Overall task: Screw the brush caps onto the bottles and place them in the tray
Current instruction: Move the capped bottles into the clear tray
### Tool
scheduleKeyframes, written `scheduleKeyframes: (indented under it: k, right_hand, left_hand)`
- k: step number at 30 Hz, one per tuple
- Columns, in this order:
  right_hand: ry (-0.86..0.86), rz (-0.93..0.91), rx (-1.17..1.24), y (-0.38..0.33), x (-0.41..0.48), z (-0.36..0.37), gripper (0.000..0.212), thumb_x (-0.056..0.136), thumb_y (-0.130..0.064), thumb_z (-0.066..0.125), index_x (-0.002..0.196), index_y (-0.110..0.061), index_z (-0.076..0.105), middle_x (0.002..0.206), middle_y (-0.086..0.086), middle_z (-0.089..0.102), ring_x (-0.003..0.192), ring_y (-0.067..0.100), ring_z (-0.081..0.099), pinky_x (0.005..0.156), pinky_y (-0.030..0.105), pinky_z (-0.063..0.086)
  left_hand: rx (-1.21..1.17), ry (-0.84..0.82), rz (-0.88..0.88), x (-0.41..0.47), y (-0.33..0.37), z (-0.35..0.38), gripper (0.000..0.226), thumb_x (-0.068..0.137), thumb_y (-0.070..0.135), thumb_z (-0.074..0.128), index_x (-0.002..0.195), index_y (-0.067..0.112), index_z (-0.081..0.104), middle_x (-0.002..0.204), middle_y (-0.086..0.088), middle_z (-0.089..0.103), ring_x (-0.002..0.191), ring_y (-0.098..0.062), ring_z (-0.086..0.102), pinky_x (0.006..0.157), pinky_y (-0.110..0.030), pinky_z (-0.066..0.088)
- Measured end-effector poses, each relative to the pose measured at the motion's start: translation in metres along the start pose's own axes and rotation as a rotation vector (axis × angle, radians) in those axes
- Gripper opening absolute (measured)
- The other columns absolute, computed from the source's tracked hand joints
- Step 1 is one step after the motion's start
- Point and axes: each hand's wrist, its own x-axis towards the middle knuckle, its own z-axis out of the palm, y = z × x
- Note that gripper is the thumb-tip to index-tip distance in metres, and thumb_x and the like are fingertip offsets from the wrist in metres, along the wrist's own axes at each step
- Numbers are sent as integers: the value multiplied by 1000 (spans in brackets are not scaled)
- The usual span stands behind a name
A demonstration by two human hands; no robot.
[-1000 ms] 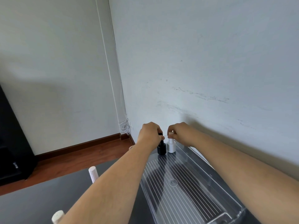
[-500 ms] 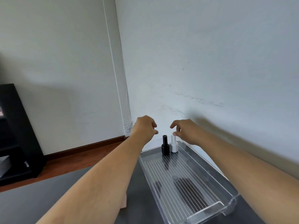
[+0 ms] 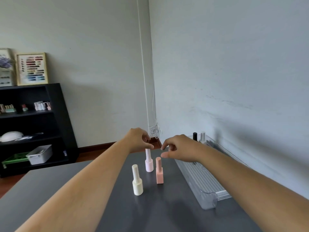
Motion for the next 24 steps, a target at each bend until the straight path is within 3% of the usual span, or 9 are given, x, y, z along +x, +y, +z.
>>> scheduleKeyframes:
  k: [5,9,12,16,19,24]
  right_hand:
    - [-45,15,-81,-12,3,24,27,82,-39,65,104,-24,66,75,-11,53,67,5,49,62,22,39]
    - [0,9,-93,-11,5,34,15,85,-30,63,97,-22,67,68,-15,47,59,-1,43,54,18,32]
    - [24,-2,-89,-9,7,39,13,86,-25,62,95,-18,68,70,-15,52,64,2,50,56,17,35]
    - [27,-23,-57,-8,13,29,11,86,-20,62,94,-17,69,87,-1,67,81,16,62,70,25,47]
    - [114,-46,-16,-4,20,3,10,85,-22,65,92,-18,69,88,-1,67,79,13,58,66,19,42]
    - [222,-12,-21,18,33,-49,3,85,-26,65,86,-26,67,84,-10,64,76,3,56,62,15,39]
  left_hand:
    - [-29,-78,-2,-16,-16,9,33,70,30,79,98,17,70,86,3,67,81,-11,62,81,-27,52]
    - [-80,-22,-4,-14,-21,18,19,73,25,76,91,20,70,79,5,65,74,-11,59,75,-25,50]
    - [-108,12,-13,-11,-23,22,8,76,20,72,84,17,71,80,2,67,75,-14,61,75,-29,51]
    - [-109,8,15,-2,-22,18,3,77,18,71,80,16,72,74,2,68,73,-12,61,70,-23,49]
    - [-112,60,37,13,-13,6,7,78,18,71,82,12,73,75,-2,69,69,-12,58,66,-22,47]
    - [-110,142,116,46,14,-15,7,78,22,72,81,15,73,65,14,60,64,-2,54,57,-10,37]
